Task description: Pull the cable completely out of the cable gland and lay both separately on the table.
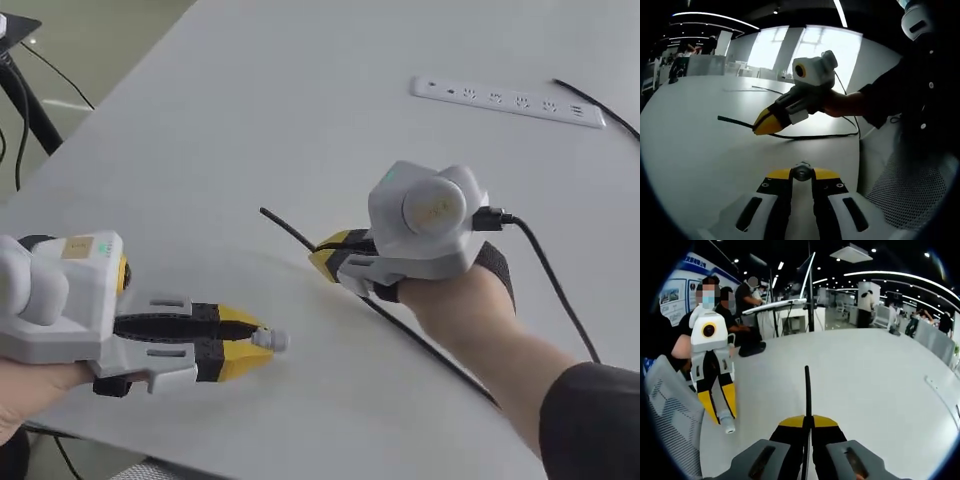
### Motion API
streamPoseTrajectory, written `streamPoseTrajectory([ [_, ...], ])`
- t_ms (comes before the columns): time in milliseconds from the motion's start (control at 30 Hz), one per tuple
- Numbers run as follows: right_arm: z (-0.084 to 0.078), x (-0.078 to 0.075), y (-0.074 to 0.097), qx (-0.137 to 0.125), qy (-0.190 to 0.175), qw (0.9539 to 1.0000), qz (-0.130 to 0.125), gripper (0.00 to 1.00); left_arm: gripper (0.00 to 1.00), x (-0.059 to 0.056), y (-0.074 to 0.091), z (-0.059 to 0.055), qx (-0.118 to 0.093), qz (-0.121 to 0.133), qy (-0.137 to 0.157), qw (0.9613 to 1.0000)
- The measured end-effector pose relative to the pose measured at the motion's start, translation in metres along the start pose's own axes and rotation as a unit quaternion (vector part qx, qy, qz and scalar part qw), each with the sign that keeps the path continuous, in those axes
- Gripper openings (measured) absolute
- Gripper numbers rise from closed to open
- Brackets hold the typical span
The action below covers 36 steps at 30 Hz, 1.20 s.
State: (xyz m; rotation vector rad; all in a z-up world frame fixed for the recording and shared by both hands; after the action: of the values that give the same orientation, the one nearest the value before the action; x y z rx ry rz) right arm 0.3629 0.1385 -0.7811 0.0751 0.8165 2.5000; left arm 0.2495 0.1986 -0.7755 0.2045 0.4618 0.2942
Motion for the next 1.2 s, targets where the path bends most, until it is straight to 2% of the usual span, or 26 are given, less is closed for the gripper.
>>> streamPoseTrajectory([
  [333,-0.008,0.003,-0.011,0.009,0.0,1.0,-0.001,0.0,0.15,0.002,0.001,-0.012,0.0,0.006,0.014,0.9999],
  [600,-0.011,0.008,-0.014,0.009,0.026,0.9996,-0.002,0.0,0.15,0.003,0.002,-0.013,-0.006,0.014,0.013,0.9998],
  [1067,-0.01,0.008,-0.014,0.008,0.032,0.9995,-0.001,0.0,0.15,0.01,0.003,-0.019,-0.006,0.024,0.013,0.9996],
  [1167,-0.01,0.008,-0.015,0.008,0.034,0.9994,0.0,0.02,0.15,0.011,0.002,-0.022,-0.003,0.025,0.013,0.9996],
  [1200,-0.01,0.007,-0.015,0.008,0.033,0.9994,-0.001,0.04,0.15,0.01,0.002,-0.022,-0.008,0.024,0.014,0.9996],
])
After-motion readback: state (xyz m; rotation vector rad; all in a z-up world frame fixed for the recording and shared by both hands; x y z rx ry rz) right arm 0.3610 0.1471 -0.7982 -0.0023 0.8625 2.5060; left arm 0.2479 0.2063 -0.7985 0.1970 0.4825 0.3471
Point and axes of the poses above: the centre of the closed fingertips' face, and the gripper's own axes: y roughly backward along the fingers, x roughly to its left, z roughly out of its top, the point moved 4 cm from there along y, roughly backward along the fingers, and after that the axes turned 14 degrees about -z, right-handed, at the moved point
